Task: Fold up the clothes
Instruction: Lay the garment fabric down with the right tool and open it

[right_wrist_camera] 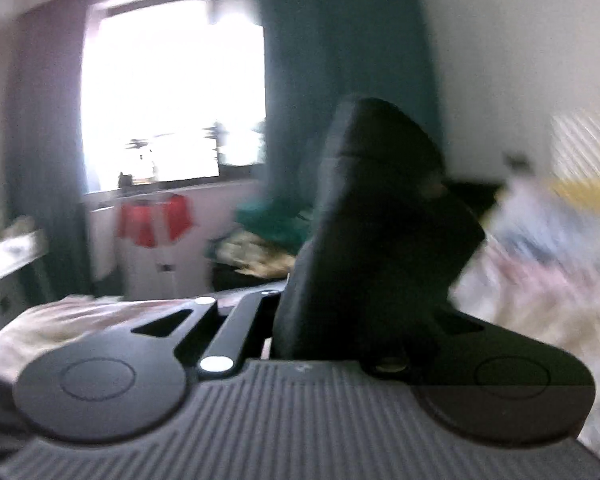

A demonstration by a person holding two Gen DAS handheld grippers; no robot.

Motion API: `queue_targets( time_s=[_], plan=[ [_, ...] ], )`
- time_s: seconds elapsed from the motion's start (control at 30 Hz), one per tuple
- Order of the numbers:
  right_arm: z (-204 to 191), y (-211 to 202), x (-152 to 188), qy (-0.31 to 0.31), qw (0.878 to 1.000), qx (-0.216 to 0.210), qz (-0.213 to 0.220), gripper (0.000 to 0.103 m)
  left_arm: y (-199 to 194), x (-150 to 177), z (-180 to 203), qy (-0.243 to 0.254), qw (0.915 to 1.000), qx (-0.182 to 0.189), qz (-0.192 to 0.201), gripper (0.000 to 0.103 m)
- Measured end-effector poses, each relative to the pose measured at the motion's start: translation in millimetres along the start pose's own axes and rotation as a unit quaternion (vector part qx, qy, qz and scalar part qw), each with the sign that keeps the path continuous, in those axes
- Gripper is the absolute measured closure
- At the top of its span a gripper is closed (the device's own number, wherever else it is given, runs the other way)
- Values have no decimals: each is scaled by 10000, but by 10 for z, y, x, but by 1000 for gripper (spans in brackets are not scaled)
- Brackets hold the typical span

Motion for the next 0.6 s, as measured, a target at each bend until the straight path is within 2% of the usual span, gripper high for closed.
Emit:
queue_targets(
  time_s=[0.03,0.17,0.27,0.33,0.4,0.47,0.6],
  plan=[
    [-277,-43,3,-304,9994,-170,75,92,-69,-32,-58,-96,9999,45,98,2],
    [-1285,-114,445,-1210,9868,-1066,-152,91,-346,-159,-294,-480,9974,227,484,1],
    [-1888,-33,1125,-2017,9652,-1514,-693,91,-346,-174,-479,-792,9952,384,420,1],
    [-2143,82,1666,-2484,9463,-1688,-1196,90,-292,-164,-553,-912,9946,370,331,1],
    [-2215,146,1989,-2768,9416,-1466,-1237,89,-263,-173,-569,-914,9950,321,262,2],
    [-2210,121,1987,-2831,9431,-1392,-1053,89,-256,-198,-576,-904,9951,309,253,2],
    [-2203,-1,1782,-2593,9486,-1604,-844,88,-258,-244,-583,-918,9945,369,343,2]
  ],
)
Point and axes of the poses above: each gripper's, at about its wrist camera, not at the fingertips, and y roughly the way its jaws point, z to its right, x to its underside, the point moved 5 cm from there along y, roughly the way its jaws point, and after that the axes turned 14 degrees about -z, right-handed, at the moved point
